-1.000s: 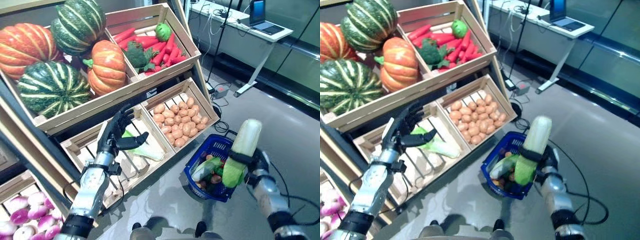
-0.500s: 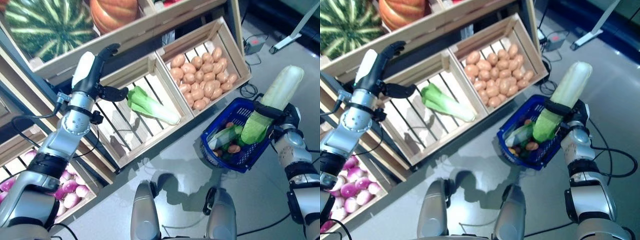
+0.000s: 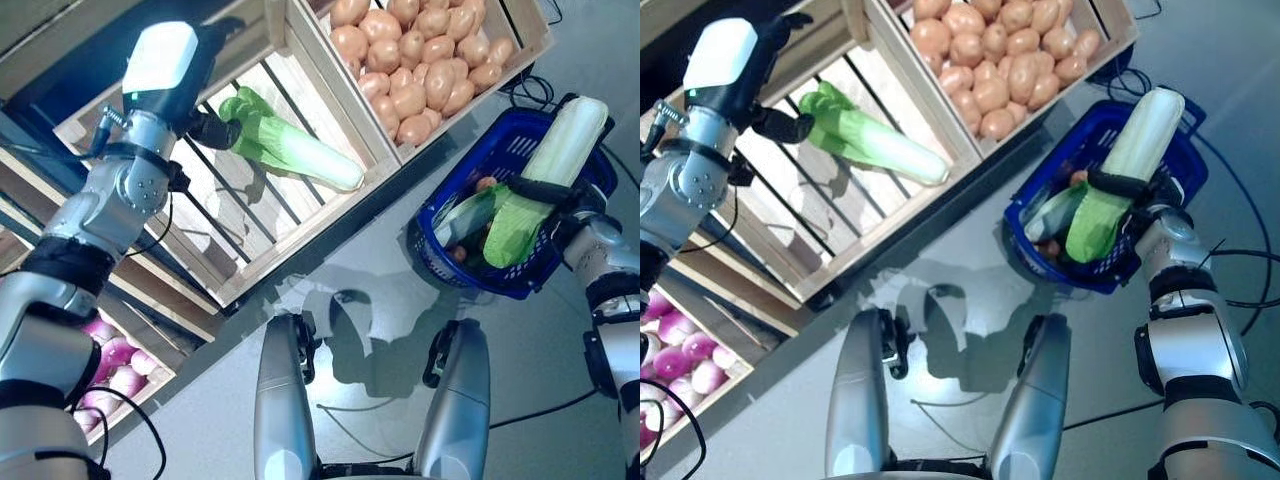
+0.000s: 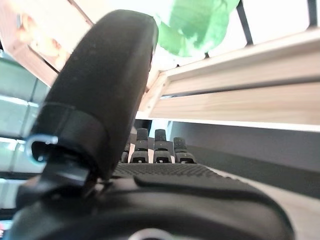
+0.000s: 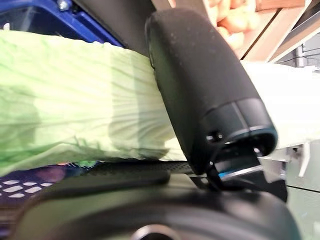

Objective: Put vegetables into the basket

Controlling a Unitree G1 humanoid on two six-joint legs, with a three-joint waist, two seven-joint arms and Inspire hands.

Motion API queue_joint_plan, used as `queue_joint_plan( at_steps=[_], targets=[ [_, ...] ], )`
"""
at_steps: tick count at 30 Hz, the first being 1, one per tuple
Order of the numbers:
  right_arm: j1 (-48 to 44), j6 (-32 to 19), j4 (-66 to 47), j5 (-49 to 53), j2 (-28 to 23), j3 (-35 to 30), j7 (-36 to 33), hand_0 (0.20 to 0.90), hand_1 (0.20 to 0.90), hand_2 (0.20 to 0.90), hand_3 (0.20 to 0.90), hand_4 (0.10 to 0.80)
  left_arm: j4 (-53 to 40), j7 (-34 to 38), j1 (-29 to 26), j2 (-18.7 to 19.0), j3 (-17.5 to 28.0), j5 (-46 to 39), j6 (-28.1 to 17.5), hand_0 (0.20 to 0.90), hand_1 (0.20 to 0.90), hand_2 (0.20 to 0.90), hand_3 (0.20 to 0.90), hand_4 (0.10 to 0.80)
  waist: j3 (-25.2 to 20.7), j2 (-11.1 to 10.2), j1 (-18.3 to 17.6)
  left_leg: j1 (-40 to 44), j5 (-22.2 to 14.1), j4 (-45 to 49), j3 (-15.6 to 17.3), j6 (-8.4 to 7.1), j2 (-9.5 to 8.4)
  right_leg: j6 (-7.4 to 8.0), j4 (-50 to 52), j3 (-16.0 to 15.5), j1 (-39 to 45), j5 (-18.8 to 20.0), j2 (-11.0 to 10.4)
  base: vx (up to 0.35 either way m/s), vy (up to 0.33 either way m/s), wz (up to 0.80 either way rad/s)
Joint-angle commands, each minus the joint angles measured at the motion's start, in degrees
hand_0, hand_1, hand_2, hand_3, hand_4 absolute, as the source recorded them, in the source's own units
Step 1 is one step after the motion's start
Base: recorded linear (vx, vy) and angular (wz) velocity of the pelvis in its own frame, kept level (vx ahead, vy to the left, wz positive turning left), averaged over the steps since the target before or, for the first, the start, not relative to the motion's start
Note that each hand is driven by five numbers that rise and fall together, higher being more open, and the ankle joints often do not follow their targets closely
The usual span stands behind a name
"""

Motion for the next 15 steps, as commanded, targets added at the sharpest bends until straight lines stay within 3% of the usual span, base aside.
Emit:
queue_joint_plan(
  at_steps=[1, 9, 15],
  targets=[
    [-5.82, -3.47, 1.21, 5.05, -4.48, 0.37, 1.33, 0.9, 0.9, 0.9, 0.9, 0.8, 0.06, 6.37, -8.05, 3.17, 1.86, 2.5, -2.85, 0.9, 0.9, 0.9, 0.9, 0.8, -5.53, 1.69, 0.15, -1.43, 1.08, -5.97, -8.22, -8.64, 4.45, 1.06, -3.04, 2.22, 1.1, 0.61, -4.38, -0.019, 0.049, -0.01],
    [-7.31, -2.36, 2.59, 17.87, -2.16, -0.08, 4.75, 0.9, 0.9, 0.9, 0.9, 0.8, 6.77, 8.12, -14.1, 2.71, -9.04, 10.27, -1.76, 0.9, 0.9, 0.9, 0.9, 0.8, -7.59, 1.54, -0.69, -6.77, 0.12, -1.9, -9.17, -8.0, 5.21, 0.9, 1.08, 3.98, -4.43, -0.14, -3.64, 0.0, 0.042, 0.0],
    [-7.56, -3.6, 1.57, 14.04, -1.11, 0.93, 6.78, 0.9, 0.9, 0.9, 0.9, 0.8, 8.43, 3.02, -15.94, 2.0, -13.2, 10.19, -0.34, 0.9, 0.9, 0.9, 0.9, 0.8, -8.53, 1.48, -1.3, -6.65, 0.32, -2.63, -8.48, -7.68, 5.43, 1.02, 0.25, 3.99, -4.6, 0.58, -3.17, 0.023, 0.023, -0.02]
  ],
)
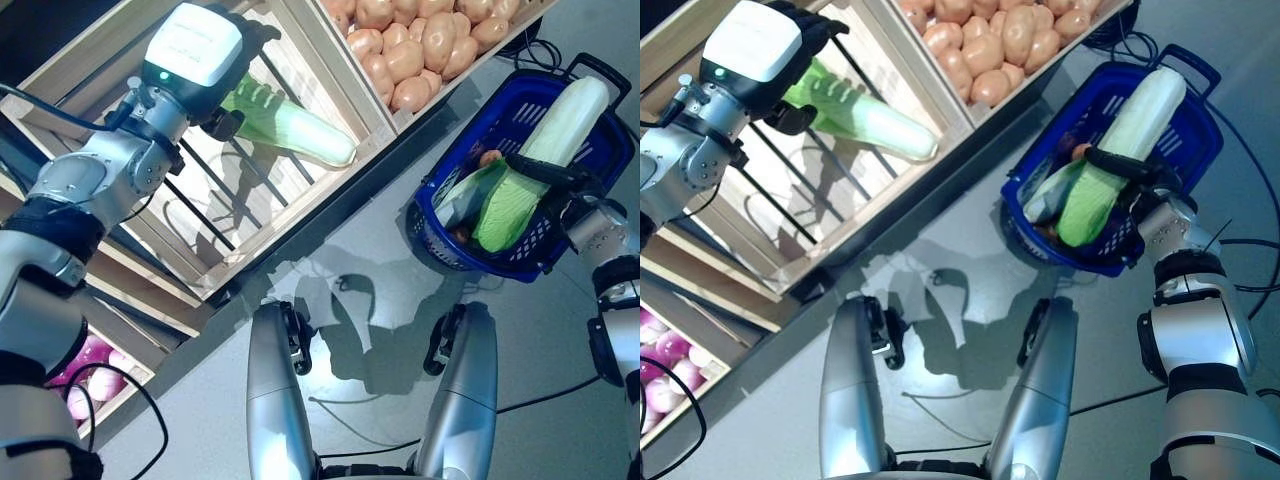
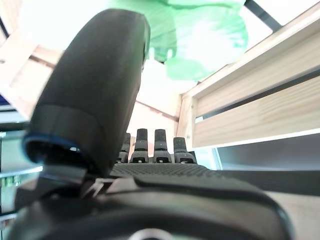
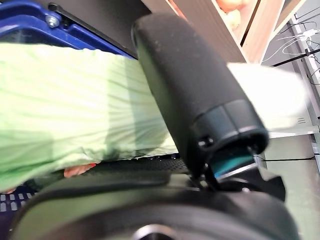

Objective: Put vegetables into the basket

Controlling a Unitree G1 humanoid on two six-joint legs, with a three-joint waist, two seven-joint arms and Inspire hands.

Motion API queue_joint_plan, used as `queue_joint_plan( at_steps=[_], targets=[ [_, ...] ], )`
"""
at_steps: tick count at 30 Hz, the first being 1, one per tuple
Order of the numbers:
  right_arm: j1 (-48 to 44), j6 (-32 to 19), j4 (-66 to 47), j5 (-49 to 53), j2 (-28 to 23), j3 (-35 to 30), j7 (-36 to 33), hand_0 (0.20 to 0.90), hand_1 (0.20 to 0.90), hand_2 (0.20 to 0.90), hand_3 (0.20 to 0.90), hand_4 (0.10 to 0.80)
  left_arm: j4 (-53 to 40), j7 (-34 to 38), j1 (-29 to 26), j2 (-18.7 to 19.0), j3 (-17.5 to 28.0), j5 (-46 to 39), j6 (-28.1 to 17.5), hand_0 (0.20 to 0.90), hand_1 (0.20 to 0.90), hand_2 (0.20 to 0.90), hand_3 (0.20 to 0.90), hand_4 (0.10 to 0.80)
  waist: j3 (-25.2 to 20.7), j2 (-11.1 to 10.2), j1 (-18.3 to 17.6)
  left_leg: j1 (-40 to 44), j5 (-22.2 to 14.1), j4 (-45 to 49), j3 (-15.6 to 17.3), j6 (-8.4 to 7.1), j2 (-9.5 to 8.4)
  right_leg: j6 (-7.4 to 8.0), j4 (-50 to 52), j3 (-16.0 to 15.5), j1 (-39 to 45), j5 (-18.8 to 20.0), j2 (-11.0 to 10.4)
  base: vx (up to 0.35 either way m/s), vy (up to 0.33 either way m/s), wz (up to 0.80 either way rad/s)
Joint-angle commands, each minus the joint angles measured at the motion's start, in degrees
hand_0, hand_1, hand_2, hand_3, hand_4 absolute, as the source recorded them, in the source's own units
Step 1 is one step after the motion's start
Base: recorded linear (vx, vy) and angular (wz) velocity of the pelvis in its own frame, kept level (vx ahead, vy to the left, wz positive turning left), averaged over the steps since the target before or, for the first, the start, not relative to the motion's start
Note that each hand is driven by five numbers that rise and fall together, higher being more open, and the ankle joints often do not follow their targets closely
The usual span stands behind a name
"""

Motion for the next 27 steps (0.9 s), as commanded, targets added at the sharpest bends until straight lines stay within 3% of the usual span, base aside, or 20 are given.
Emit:
queue_joint_plan(
  at_steps=[1, 7, 9, 14, 21, 27],
  targets=[
    [-4.22, -5.19, 0.31, 0.1, -0.52, -0.68, 3.53, 0.9, 0.9, 0.9, 0.9, 0.8, 1.66, -0.93, -6.21, 1.42, 0.69, -1.23, 2.14, 0.9, 0.9, 0.9, 0.9, 0.8, -8.57, 1.37, -0.27, -0.24, 1.14, -7.89, -8.09, -7.5, 3.23, 1.65, -5.48, 2.21, 2.58, 1.9, -3.64, 0.0, 0.0, 0.0],
    [-4.98, -5.4, -0.38, -5.66, -0.6, 1.2, 0.36, 0.9, 0.9, 0.9, 0.9, 0.8, 2.59, -7.64, -6.53, 1.04, -0.94, -3.06, 2.57, 0.9, 0.9, 0.9, 0.9, 0.8, -8.7, 1.37, -0.62, -0.18, 1.45, -8.53, -7.54, -7.38, 3.46, 1.76, -6.38, 2.01, 2.66, 2.52, -3.51, -0.002, 0.001, -0.01],
    [-5.2, -3.47, -0.37, -19.77, -1.51, 4.66, -4.95, 0.9, 0.9, 0.9, 0.9, 0.8, 2.85, -9.83, -7.04, 0.79, -1.52, -3.4, 2.85, 0.9, 0.9, 0.9, 0.9, 0.8, -8.6, 1.23, -0.77, -0.78, 1.62, -8.32, -7.61, -7.24, 3.63, 1.69, -6.28, 2.01, 2.04, 2.83, -3.37, -0.022, 0.005, -0.04],
    [-8.88, -1.43, -1.25, -27.81, -3.26, 12.18, -12.73, 0.9, 0.9, 0.9, 0.9, 0.8, 4.45, -10.17, -8.85, -0.59, -2.4, -3.52, 2.53, 0.9, 0.9, 0.9, 0.9, 0.8, -8.48, 0.97, -1.05, -0.42, 1.85, -9.31, -7.12, -6.56, 3.6, 1.49, -7.52, 1.41, 2.37, 3.4, -2.84, -0.004, 0.001, -0.01],
    [-9.87, -4.74, -9.19, -24.82, -0.19, 12.5, -18.4, 0.9, 0.9, 0.9, 0.9, 0.8, 4.29, -10.5, -8.17, -2.62, -1.48, -2.63, 2.47, 0.9, 0.9, 0.9, 0.9, 0.8, -7.86, 0.91, -1.56, -0.49, 1.67, -10.45, -5.84, -6.23, 3.13, 1.35, -9.16, 0.86, 2.5, 3.86, -1.76, -0.033, 0.021, -0.1],
    [-6.89, -6.26, -14.45, -24.4, 0.42, 10.43, -18.96, 0.9, 0.9, 0.9, 0.9, 0.8, 2.96, -10.99, -6.83, -2.99, -0.07, -3.44, 2.78, 0.9, 0.9, 0.9, 0.9, 0.8, -7.23, 0.76, -2.19, -0.84, 1.54, -10.76, -5.4, -6.44, 3.45, 1.53, -9.59, 0.89, 2.06, 4.07, -1.77, -0.024, 0.029, -0.04]
  ],
)
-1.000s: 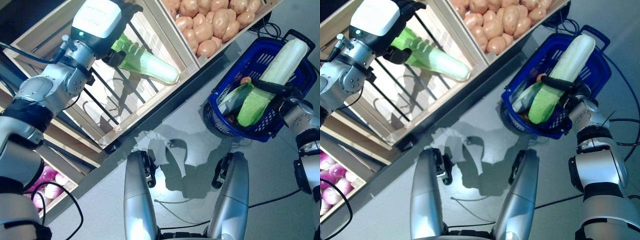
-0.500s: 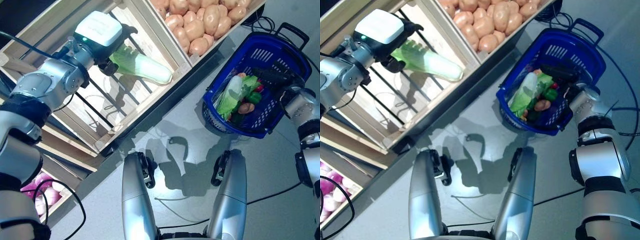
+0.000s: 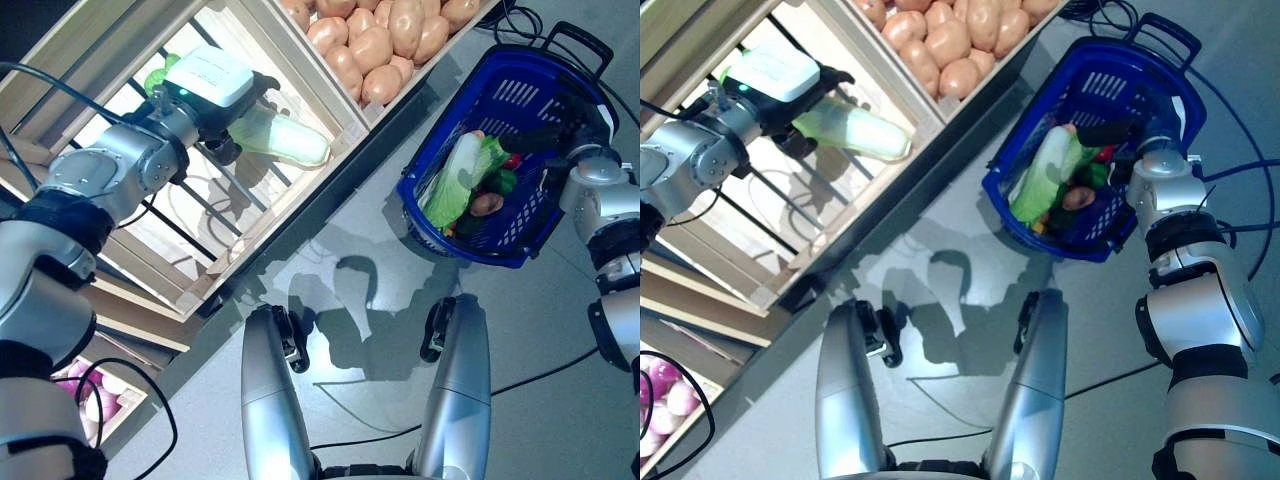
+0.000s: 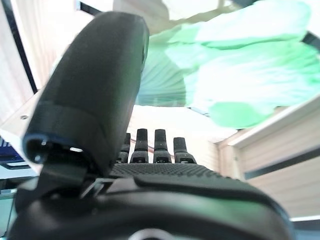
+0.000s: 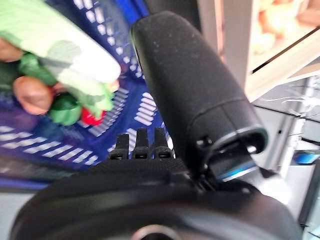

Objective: Put vegetables into the basket

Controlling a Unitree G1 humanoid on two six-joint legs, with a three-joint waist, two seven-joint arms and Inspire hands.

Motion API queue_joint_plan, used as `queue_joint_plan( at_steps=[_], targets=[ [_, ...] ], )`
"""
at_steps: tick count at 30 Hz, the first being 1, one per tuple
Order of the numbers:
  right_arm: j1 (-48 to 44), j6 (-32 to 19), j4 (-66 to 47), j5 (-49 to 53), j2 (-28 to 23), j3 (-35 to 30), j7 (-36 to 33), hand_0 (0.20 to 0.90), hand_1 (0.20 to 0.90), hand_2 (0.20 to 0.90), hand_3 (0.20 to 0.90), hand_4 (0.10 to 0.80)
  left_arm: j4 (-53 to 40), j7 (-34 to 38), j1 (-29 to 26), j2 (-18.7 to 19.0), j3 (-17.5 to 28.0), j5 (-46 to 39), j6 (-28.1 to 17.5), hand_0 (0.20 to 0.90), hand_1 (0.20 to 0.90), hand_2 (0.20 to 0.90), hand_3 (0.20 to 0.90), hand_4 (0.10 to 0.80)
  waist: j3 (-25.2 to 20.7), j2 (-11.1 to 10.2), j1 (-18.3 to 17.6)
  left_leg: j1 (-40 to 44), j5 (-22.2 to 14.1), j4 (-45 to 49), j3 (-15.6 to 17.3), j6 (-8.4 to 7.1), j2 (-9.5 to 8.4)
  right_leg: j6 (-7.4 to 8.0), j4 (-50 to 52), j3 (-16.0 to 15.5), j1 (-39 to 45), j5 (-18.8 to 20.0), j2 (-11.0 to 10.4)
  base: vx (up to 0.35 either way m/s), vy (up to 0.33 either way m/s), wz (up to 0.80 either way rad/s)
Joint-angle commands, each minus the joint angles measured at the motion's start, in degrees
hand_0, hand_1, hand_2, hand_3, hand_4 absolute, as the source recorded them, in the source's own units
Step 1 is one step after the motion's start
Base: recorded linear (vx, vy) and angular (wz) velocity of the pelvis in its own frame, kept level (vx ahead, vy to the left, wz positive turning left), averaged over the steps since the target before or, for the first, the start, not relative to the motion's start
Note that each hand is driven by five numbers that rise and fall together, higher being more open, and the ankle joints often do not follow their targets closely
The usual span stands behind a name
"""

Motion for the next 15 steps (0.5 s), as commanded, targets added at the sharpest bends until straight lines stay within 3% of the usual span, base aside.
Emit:
queue_joint_plan(
  at_steps=[1, 7, 15],
  targets=[
    [0.37, -7.4, -2.01, 0.55, 0.72, -2.05, -4.48, 0.9, 0.9, 0.9, 0.9, 0.8, -0.14, 2.13, -4.07, -0.42, 4.31, -2.73, 2.6, 0.9, 0.9, 0.9, 0.9, 0.8, -7.03, 0.63, -0.41, -1.5, 1.42, -7.44, -6.73, -5.82, 1.94, 1.88, -6.24, 1.06, 3.38, 3.16, -4.06, -0.051, 0.024, 0.0],
    [0.63, -9.04, -1.2, 2.03, 2.16, -3.31, -4.7, 0.9, 0.9, 0.9, 0.9, 0.8, 2.97, 1.84, -3.52, -5.05, 4.64, -3.78, 4.35, 0.9, 0.9, 0.9, 0.9, 0.8, -5.97, 0.22, -0.9, -2.03, 1.23, -7.39, -6.69, -5.77, 2.25, 2.12, -6.46, 1.1, 2.72, 3.59, -4.06, -0.042, 0.009, -0.01],
    [0.68, -10.62, -0.02, 2.95, 3.65, -3.71, -3.9, 0.9, 0.9, 0.9, 0.9, 0.8, 9.66, 0.34, -2.56, -11.3, 4.73, -3.88, 9.9, 0.9, 0.9, 0.9, 0.9, 0.8, -4.58, -0.82, -1.79, -2.82, 1.13, -6.64, -6.85, -5.92, 2.87, 2.29, -6.49, 1.36, 2.1, 4.15, -3.6, -0.016, 0.006, -0.1]
  ],
)
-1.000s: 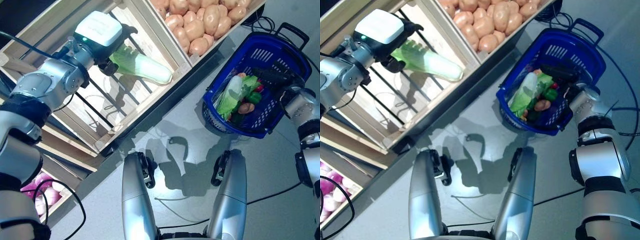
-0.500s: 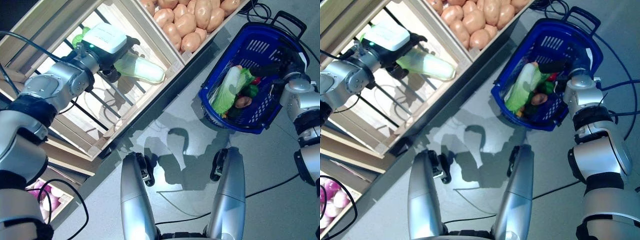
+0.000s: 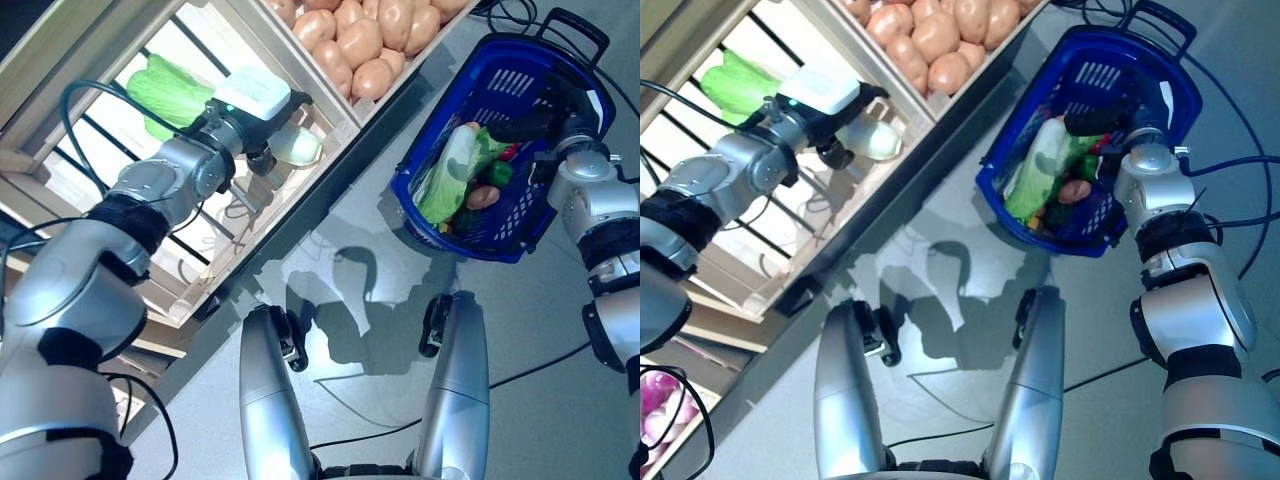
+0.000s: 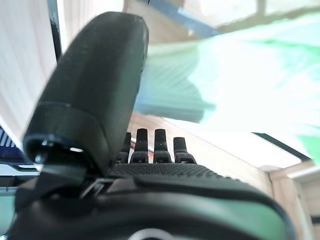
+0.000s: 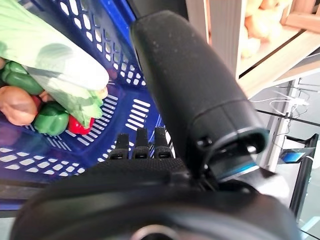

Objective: Put vegetables into the basket

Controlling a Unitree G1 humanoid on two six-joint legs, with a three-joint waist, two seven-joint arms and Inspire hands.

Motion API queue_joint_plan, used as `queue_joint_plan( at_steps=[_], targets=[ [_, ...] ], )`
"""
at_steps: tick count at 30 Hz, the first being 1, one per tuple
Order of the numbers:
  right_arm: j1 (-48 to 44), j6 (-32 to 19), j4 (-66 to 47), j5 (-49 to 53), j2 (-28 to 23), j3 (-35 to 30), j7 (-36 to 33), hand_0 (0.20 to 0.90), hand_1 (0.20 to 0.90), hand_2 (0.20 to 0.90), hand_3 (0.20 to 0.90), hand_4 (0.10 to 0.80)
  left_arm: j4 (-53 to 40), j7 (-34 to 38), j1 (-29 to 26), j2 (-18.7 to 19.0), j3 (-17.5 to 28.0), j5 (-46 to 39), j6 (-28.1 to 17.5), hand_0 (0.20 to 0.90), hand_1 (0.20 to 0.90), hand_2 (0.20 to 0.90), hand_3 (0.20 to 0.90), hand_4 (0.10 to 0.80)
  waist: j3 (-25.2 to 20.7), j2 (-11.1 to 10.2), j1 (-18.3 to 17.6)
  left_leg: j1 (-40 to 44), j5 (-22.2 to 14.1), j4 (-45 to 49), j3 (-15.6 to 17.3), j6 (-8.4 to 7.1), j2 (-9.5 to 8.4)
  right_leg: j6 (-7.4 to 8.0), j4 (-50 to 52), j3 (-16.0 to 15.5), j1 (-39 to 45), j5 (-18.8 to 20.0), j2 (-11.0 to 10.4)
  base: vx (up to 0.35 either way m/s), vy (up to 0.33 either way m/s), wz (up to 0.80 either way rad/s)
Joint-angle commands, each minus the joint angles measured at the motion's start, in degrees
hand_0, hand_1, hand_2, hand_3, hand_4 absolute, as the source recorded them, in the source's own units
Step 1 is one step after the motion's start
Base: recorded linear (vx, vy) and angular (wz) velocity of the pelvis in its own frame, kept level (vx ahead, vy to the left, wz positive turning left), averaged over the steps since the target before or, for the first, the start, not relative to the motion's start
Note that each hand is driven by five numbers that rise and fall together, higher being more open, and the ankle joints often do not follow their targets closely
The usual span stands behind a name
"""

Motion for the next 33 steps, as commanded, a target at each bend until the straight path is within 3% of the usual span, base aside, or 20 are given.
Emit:
queue_joint_plan(
  at_steps=[1, 8, 14, 24, 25, 26, 27, 33],
  targets=[
    [0.17, -8.58, 0.43, 2.28, 2.58, -3.59, -2.87, 0.9, 0.9, 0.9, 0.9, 0.8, 4.37, 0.71, -2.67, -0.38, 3.72, -1.66, 4.58, 0.9, 0.9, 0.9, 0.9, 0.8, -4.42, -0.89, -1.66, -2.89, 1.83, -6.3, -6.82, -5.25, 1.81, 1.98, -5.63, 1.3, 2.71, 3.7, -5.21, -0.025, -0.001, -0.04],
    [1.14, -10.33, -2.25, 3.39, 2.9, -4.76, -1.65, 0.9, 0.9, 0.9, 0.9, 0.8, 7.18, 1.6, -3.02, -2.36, 3.47, 1.87, 8.04, 0.9, 0.9, 0.9, 0.9, 0.8, -2.69, -1.76, -2.33, -6.31, 1.55, -3.95, -8.06, -5.38, 2.41, 2.04, -3.76, 2.17, -0.47, 3.81, -5.01, -0.02, -0.004, -0.06],
    [4.25, -11.22, -10.83, 2.79, 1.9, -7.04, -1.87, 0.9, 0.9, 0.9, 0.9, 0.8, 8.72, 0.14, -2.77, -1.07, 3.2, 9.34, 18.66, 0.9, 0.9, 0.9, 0.9, 0.8, -1.14, -2.79, -2.84, -11.14, 1.17, -1.03, -10.11, -5.47, 3.39, 1.7, -0.95, 3.07, -5.14, 3.23, -5.29, -0.046, -0.007, -0.07],
    [7.86, -12.3, -16.84, 2.65, 1.1, -9.12, -2.91, 0.9, 0.9, 0.9, 0.9, 0.8, 9.87, -3.53, 1.1, 0.84, 3.9, 15.47, 21.28, 0.9, 0.9, 0.9, 0.9, 0.8, -1.22, -2.75, -2.74, -13.78, 1.14, -0.01, -10.98, -5.65, 3.97, 1.36, 0.65, 3.42, -7.52, 2.53, -5.83, -0.013, -0.011, -0.08],
    [8.19, -12.42, -17.39, 2.61, 1.02, -9.26, -2.96, 0.9, 0.9, 0.9, 0.9, 0.8, 9.81, -3.81, 1.8, 1.03, 4.08, 15.94, 21.24, 0.585, 0.585, 0.585, 0.585, 0.59, -1.3, -2.68, -2.67, -13.9, 1.21, -0.06, -10.96, -5.64, 3.99, 1.32, 0.69, 3.41, -7.65, 2.53, -5.88, 0.0, 0.0, 0.0],
    [8.26, -12.5, -17.5, 2.63, 1.04, -9.3, -2.97, 0.9, 0.9, 0.9, 0.9, 0.8, 9.77, -3.87, 2.04, 1.06, 4.18, 15.95, 21.34, 0.585, 0.585, 0.585, 0.585, 0.59, -1.36, -2.65, -2.65, -13.92, 1.24, -0.1, -10.94, -5.63, 3.96, 1.32, 0.7, 3.41, -7.69, 2.53, -5.88, 0.0, 0.0, 0.0],
    [8.44, -12.65, -17.96, 2.7, 1.03, -9.39, -3.12, 0.9, 0.9, 0.9, 0.9, 0.8, 9.64, -3.54, 2.57, 1.22, 4.32, 15.65, 21.27, 0.3, 0.3, 0.3, 0.3, 0.4, -1.51, -2.56, -2.58, -13.95, 1.25, -0.17, -10.86, -5.6, 3.89, 1.25, 0.73, 3.33, -7.75, 2.46, -5.9, 0.0, 0.0, 0.0],
    [9.0, -13.6, -19.81, 1.62, 1.51, -9.68, -3.21, 0.9, 0.9, 0.9, 0.9, 0.8, 8.71, -0.32, 3.69, 2.04, 5.86, 15.11, 19.02, 0.3, 0.3, 0.3, 0.3, 0.4, -2.6, -2.27, -2.27, -12.74, 1.58, -1.24, -9.97, -5.18, 3.77, 1.03, -0.16, 2.42, -6.55, 2.52, -6.0, -0.009, -0.019, 0.02]
  ],
)
